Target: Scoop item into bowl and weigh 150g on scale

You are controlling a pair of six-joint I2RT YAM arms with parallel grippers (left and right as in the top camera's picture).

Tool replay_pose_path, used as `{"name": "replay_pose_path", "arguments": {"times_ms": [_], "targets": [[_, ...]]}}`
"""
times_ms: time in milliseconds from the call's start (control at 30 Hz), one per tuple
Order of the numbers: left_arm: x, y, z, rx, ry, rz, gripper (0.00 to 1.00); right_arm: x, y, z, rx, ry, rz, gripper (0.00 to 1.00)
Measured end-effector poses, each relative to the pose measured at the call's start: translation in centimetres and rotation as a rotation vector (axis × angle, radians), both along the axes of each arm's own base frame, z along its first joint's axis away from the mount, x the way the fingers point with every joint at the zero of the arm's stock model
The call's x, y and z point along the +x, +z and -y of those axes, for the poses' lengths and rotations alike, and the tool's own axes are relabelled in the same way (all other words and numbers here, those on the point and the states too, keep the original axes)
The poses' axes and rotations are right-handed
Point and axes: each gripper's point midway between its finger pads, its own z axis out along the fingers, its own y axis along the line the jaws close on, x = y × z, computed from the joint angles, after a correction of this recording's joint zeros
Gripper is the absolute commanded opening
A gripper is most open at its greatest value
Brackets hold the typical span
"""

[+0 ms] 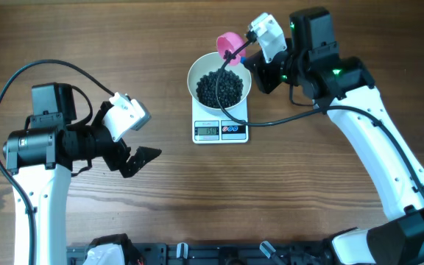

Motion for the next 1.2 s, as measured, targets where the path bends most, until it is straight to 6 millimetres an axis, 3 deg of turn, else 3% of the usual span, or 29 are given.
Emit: {"name": "replay_pose_path", "arguments": {"times_ms": [433, 600, 833, 933, 1033, 1200], "targets": [[0.0, 0.0, 0.0, 0.0, 0.0, 0.0, 1.0, -1.7, 0.9, -2.1, 0.211, -0.022, -0.179, 0.04], [0.0, 0.0, 0.0, 0.0, 0.0, 0.0, 1.0, -1.6, 1.2, -1.6, 0.27, -0.062, -0.234, 0.04], [0.0, 0.0, 0.0, 0.0, 0.0, 0.0, 1.0, 0.7, 1.3, 3.1, 0.306, -0.184, -0.234, 0.04], [0.0, 0.0, 0.0, 0.0, 0.0, 0.0, 1.0, 2.1, 1.3, 6.5, 0.317, -0.265, -0.223, 0.04], [0.0, 0.0, 0.0, 0.0, 0.0, 0.0, 1.0, 3.0, 1.0, 11.4, 0.319, -0.375, -0.222, 0.04], [0.0, 0.0, 0.0, 0.0, 0.0, 0.0, 1.0, 1.8, -0.8, 16.7, 0.285, -0.48, -0.292, 0.04]]}}
